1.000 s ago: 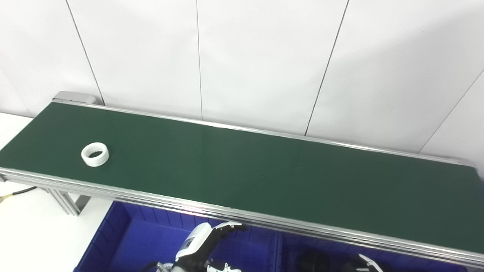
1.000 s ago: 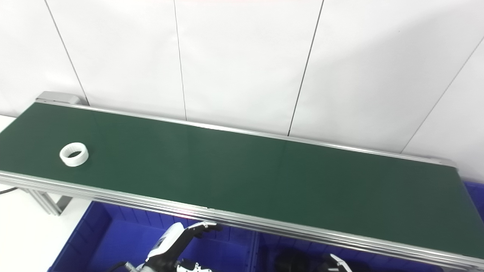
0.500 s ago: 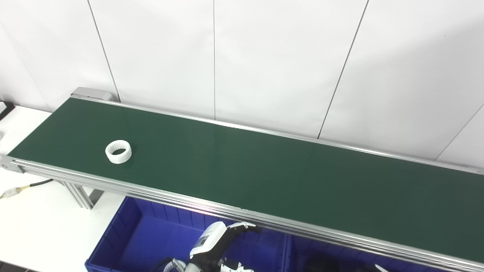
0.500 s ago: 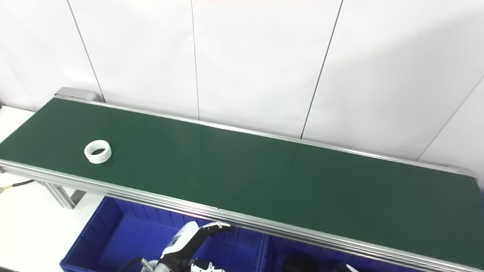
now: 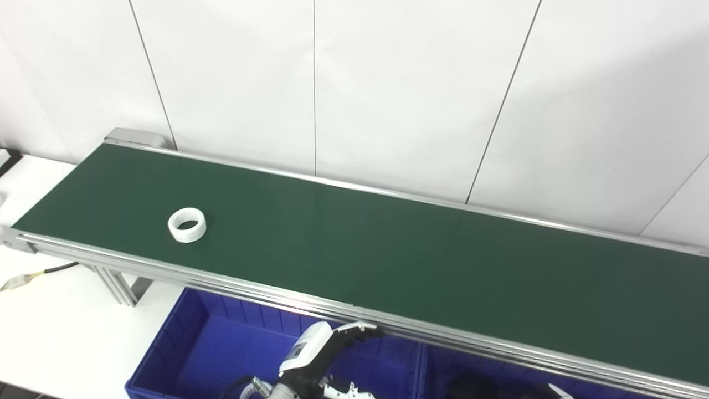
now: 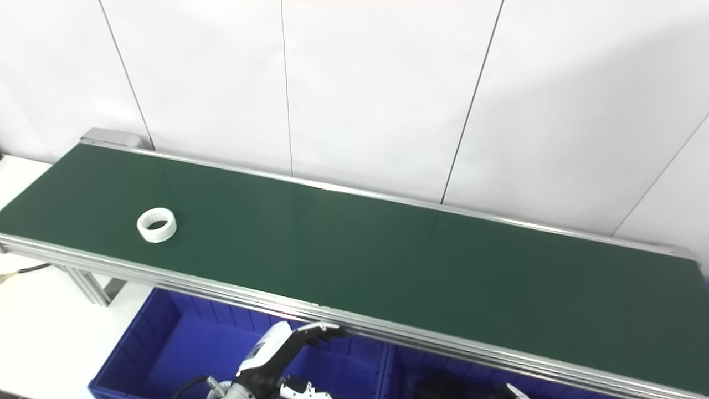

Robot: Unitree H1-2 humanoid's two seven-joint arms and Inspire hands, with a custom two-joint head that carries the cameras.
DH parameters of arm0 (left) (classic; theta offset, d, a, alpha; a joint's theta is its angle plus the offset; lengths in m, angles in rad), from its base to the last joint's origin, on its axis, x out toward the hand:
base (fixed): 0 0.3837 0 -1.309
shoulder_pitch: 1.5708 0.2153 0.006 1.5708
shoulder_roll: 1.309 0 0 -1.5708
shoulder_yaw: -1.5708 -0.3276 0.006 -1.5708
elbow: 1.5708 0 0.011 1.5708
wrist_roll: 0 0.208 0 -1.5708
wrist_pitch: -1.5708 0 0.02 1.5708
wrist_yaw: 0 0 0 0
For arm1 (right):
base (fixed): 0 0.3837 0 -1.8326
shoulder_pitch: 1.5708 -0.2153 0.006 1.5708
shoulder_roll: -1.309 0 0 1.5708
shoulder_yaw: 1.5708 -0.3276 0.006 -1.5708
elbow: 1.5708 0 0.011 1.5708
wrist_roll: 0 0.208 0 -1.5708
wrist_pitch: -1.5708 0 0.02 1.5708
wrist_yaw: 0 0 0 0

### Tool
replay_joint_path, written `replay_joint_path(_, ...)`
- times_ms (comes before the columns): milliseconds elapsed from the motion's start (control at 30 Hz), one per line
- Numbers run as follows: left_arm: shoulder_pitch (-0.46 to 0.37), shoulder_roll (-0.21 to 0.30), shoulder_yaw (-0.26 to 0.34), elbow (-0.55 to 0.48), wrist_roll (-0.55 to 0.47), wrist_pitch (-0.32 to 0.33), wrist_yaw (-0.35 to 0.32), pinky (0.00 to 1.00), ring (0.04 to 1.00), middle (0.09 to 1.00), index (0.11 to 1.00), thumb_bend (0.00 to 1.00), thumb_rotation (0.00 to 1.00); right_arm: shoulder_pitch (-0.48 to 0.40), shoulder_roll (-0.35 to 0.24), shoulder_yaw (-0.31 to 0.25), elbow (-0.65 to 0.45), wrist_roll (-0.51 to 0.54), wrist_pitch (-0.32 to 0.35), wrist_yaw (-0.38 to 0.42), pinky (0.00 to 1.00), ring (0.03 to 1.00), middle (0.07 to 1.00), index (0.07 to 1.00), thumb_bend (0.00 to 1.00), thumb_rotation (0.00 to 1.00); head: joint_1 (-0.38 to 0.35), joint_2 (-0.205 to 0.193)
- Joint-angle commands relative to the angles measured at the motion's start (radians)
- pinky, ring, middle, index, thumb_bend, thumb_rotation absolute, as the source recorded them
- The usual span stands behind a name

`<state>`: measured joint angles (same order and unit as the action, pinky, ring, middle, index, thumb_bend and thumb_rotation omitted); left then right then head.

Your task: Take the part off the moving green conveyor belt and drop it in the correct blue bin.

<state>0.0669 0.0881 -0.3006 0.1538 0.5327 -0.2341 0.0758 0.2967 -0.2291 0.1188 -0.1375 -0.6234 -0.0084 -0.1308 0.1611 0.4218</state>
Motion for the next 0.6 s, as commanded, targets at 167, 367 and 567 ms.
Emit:
replay_joint_path(167, 0.033, -0.023, 0.024, -0.193, -0.074, -0.061, 0.023, 0.68, 0.764, 0.78, 0.775, 0.91, 0.31, -0.005, 0.0, -0.004, -0.015, 0.001, -0.043, -0.026, 0.6, 0.633, 0.65, 0.807, 0.78, 0.12, 0.004, -0.006)
replay_joint_path(367, 0.034, -0.028, 0.038, -0.274, -0.063, -0.062, 0.02, 0.68, 0.76, 0.778, 0.773, 0.92, 0.3, -0.011, -0.004, -0.004, -0.007, 0.005, -0.051, -0.029, 0.59, 0.627, 0.647, 0.805, 0.78, 0.12, 0.012, -0.008)
replay_joint_path(567, -0.004, -0.037, 0.045, -0.271, -0.022, -0.058, 0.032, 0.68, 0.756, 0.783, 0.773, 0.93, 0.35, -0.015, -0.009, -0.006, 0.008, 0.015, -0.059, -0.034, 0.6, 0.638, 0.65, 0.807, 0.77, 0.11, 0.021, -0.014)
